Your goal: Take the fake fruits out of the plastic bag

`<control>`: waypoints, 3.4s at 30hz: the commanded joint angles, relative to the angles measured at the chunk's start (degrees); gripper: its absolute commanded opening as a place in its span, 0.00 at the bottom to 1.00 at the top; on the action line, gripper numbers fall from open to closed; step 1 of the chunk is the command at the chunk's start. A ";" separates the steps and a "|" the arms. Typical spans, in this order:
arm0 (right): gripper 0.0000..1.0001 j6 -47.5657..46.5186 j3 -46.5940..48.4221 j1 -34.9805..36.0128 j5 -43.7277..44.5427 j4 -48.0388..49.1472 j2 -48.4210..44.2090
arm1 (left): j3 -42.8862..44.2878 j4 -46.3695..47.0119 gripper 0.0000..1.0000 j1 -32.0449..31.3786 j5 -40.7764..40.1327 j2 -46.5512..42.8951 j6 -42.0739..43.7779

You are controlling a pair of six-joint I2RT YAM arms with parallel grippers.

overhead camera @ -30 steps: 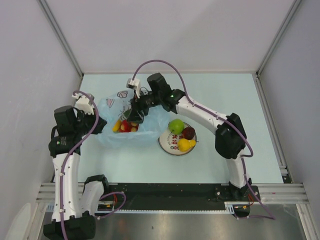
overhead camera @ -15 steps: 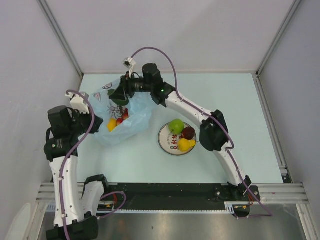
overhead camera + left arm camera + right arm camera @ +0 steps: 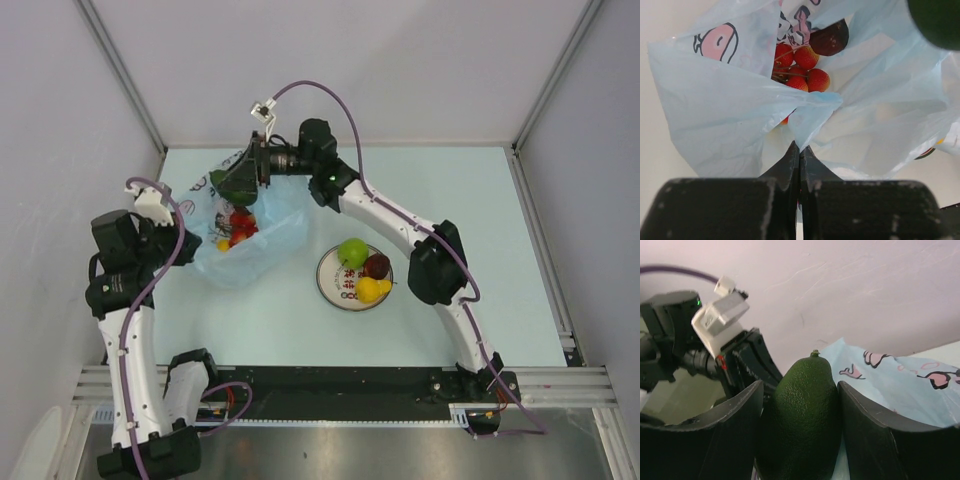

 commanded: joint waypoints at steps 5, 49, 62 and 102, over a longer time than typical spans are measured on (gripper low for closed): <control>0.49 -6.51 -14.18 -2.08 -10.10 0.54 -3.72 | 2.73 -0.32 0.00 0.54 -0.18 -0.19 0.76; 0.92 -63.72 -38.46 11.72 18.10 -36.66 -22.28 | -17.67 6.71 0.00 -12.56 -31.31 4.47 28.72; 0.66 -69.80 -35.03 12.95 28.83 -38.85 -11.63 | -15.82 5.47 0.00 -12.82 -29.45 4.39 26.25; 0.48 -77.43 -40.54 5.74 11.15 -54.05 -44.48 | 9.75 2.57 0.00 -18.71 -22.68 20.02 12.55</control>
